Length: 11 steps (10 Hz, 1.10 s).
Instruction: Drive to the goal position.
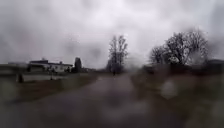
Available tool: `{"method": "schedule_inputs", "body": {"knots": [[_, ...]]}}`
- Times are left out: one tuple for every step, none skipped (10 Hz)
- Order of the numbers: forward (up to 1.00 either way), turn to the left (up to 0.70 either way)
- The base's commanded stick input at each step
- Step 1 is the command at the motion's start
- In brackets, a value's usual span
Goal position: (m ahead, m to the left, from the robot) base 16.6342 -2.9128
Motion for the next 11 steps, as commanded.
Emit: {"method": "schedule_inputs", "body": {"knots": [[1.0, 0.0], [1.0, 0.0], [1.0, 0.0], [1.0, 0.0], [1.0, 0.0], [1.0, 0.0], [1.0, 0.0], [1.0, 0.0], [1.0, 0.0], [1.0, 0.0], [1.0, 0.0]]}}
